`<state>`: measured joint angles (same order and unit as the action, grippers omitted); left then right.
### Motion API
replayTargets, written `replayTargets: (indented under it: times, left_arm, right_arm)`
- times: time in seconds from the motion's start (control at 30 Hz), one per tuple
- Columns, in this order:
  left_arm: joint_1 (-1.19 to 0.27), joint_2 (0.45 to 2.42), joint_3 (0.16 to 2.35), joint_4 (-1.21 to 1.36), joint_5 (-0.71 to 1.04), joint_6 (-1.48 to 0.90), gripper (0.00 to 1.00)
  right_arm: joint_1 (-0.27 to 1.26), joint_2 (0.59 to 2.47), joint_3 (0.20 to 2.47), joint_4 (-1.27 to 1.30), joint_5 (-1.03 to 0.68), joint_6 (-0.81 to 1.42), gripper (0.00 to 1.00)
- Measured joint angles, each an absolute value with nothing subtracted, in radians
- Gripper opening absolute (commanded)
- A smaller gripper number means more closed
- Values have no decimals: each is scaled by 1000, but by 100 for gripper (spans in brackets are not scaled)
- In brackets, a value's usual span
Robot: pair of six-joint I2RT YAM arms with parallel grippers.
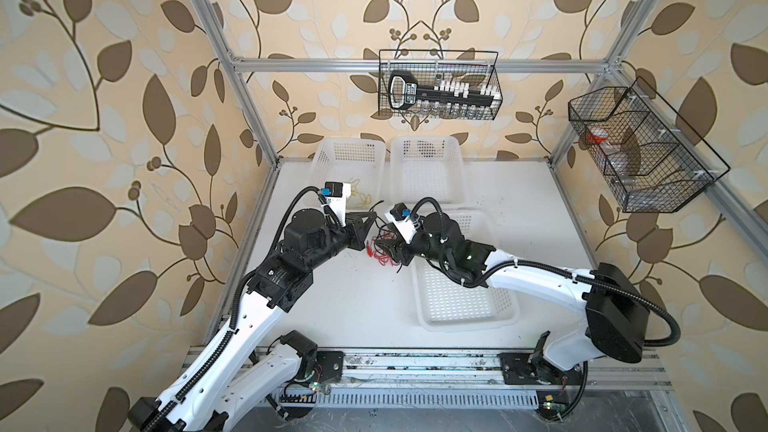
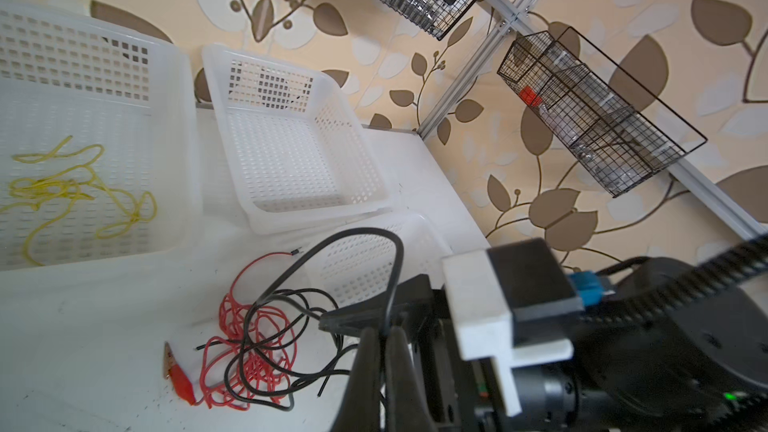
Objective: Untangle the cables
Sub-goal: 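Lift the black wire with the left gripper while the right gripper holds it lower, then pull the black wire up and away from the red wires with both grippers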
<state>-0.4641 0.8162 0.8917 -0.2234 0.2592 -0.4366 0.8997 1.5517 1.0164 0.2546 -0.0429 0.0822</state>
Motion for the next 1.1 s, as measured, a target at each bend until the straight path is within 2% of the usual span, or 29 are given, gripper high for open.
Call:
replayTargets:
  times: [0.13, 0.4, 0.43, 0.5, 0.57, 0.77, 0.93, 1.0, 1.1]
  left_arm:
    - [-464, 816, 883, -199, 296, -448, 0]
    - [-464, 816, 862, -202, 297, -452, 0]
    - [-464, 816, 862, -207, 284, -452, 0]
    - [-464, 816, 862, -224, 249, -452, 0]
    - [-464, 816, 862, -245, 207, -454, 0]
    - [-464, 816, 862, -322, 48, -480, 0]
    - [-464, 813, 862, -378, -62, -497, 0]
    - [-464, 804, 862, -395, -94, -499, 0]
    - [-464, 776, 862, -401, -133, -499, 0]
  right_arm:
    - [867, 1568, 1020, 256, 2, 103, 59]
    - [841, 1584, 1044, 258, -1, 127, 49]
    - [841, 1584, 1045, 258, -12, 128, 46]
    - [842, 1584, 1046, 259, -39, 126, 30]
    - [846, 1584, 1046, 259, -62, 130, 19]
    - [865, 1572, 1048, 257, -121, 126, 18]
    - [870, 1562, 1092, 245, -190, 126, 8]
    - [870, 1559, 1113, 243, -217, 126, 13]
    - [873, 1558, 1140, 233, -256, 126, 14]
